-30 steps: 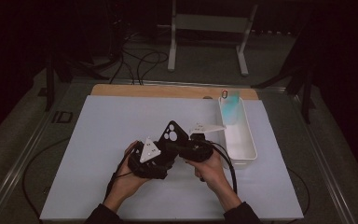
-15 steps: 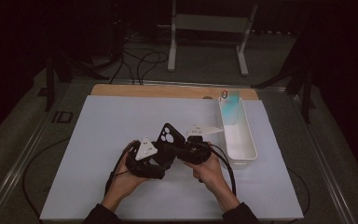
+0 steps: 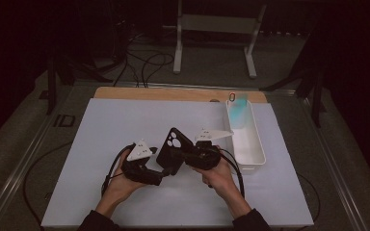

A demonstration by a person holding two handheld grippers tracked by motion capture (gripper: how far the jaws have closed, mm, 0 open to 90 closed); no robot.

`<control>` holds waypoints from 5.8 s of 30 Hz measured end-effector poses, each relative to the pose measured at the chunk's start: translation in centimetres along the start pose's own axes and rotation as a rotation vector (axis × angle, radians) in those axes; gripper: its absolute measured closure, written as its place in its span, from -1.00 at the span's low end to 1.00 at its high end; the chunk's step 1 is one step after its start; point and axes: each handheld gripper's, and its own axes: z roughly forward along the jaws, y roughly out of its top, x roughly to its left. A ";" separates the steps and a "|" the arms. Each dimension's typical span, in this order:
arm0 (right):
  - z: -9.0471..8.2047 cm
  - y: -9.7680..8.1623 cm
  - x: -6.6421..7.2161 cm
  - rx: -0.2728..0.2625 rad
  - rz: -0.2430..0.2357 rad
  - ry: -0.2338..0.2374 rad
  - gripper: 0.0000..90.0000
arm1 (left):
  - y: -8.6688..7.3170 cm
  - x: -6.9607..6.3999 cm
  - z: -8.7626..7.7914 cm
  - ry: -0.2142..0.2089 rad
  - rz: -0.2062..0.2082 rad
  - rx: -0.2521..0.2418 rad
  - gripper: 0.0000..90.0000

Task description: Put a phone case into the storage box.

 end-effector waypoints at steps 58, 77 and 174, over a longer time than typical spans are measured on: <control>-0.2 0.4 0.3 0.006 -0.125 0.079 0.03 | -0.7 -0.1 -0.3 -0.222 0.033 -0.031 0.88; -0.1 0.7 0.5 0.034 -0.089 -0.096 -0.81 | -0.7 0.3 -0.7 -0.101 0.005 -0.054 0.89; 1.6 4.0 0.2 -0.015 0.020 -0.291 -0.68 | -2.2 2.0 -2.9 0.203 -0.075 -0.065 -0.62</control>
